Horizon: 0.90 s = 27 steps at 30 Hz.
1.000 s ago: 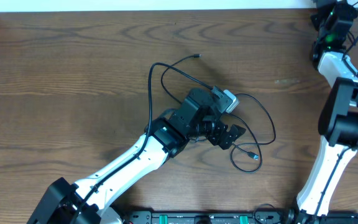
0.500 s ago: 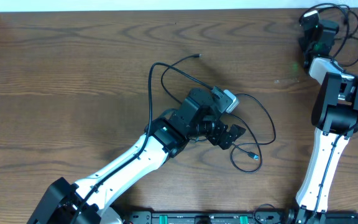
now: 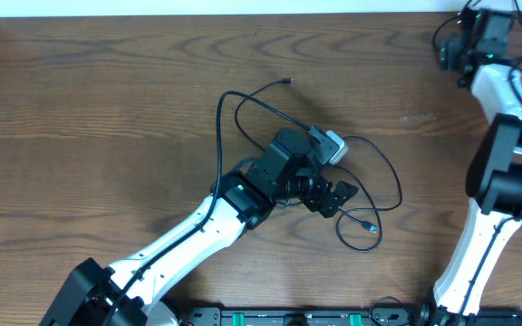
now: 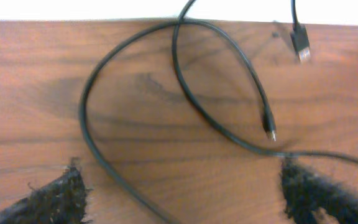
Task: Untangle cables
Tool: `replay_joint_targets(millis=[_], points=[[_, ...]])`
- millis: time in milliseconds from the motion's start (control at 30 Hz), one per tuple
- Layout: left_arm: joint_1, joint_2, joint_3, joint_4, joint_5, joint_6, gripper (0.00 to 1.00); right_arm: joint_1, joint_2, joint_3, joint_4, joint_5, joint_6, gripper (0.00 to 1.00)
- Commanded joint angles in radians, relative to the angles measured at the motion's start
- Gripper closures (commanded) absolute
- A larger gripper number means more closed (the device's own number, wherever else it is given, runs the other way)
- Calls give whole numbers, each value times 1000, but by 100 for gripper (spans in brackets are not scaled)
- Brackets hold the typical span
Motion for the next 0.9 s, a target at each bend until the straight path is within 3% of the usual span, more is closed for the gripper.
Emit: replay_joint_targets(millis=[0,167,400,633,867], points=[[-3,7,18,2,-6,10,4,-36,-57,-2,-65,-98,182,1],[-3,7,18,2,-6,10,4,-35,-111,-2,-125,-69,167,1],[-3,7,18,2,-6,10,4,-11,-348,-2,-181,-104,167,1],[-3,7,18,2,-6,10,4,-1,-548,-2,-380,-405,180,1],[-3,7,18,2,-6,10,4,20,-571,-6,-580,-446,397,1]])
